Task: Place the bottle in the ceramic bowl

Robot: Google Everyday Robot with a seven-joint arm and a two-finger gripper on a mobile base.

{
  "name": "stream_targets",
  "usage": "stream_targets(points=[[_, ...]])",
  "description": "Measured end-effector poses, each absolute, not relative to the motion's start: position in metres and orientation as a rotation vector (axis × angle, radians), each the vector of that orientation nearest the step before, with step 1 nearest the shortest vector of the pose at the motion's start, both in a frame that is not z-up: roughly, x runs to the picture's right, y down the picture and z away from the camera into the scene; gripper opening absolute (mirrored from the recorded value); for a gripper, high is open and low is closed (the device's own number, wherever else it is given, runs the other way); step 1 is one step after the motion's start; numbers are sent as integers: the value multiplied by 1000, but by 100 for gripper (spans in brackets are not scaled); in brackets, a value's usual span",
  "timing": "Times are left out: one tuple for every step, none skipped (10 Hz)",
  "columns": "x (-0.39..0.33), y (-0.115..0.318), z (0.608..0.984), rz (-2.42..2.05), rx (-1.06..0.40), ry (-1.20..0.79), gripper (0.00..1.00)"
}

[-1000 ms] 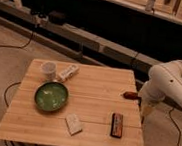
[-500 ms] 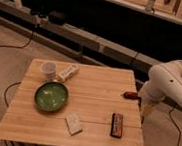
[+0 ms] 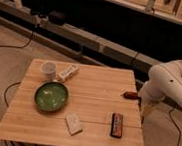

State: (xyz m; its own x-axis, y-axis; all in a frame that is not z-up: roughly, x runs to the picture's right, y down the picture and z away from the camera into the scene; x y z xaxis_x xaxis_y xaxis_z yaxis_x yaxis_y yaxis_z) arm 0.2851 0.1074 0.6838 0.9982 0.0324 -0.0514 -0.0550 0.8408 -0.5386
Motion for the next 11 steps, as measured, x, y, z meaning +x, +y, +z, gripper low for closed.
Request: stream_targets(points=[[285, 107, 685, 48, -569, 38, 65], [284, 105, 686, 40, -571, 29, 65], [280, 99, 689, 16, -568, 8, 65], [270, 88, 695, -29, -561, -27, 65], [252, 73, 702, -102, -546, -78, 65], [234, 61, 707, -174, -531, -124, 65], [201, 45, 714, -289, -508, -195, 65], [174, 39, 720, -367, -491, -251, 65], [157, 34, 722, -414, -476, -285, 65], [143, 31, 725, -452, -465, -312, 65], [141, 31, 725, -460, -463, -318, 65]])
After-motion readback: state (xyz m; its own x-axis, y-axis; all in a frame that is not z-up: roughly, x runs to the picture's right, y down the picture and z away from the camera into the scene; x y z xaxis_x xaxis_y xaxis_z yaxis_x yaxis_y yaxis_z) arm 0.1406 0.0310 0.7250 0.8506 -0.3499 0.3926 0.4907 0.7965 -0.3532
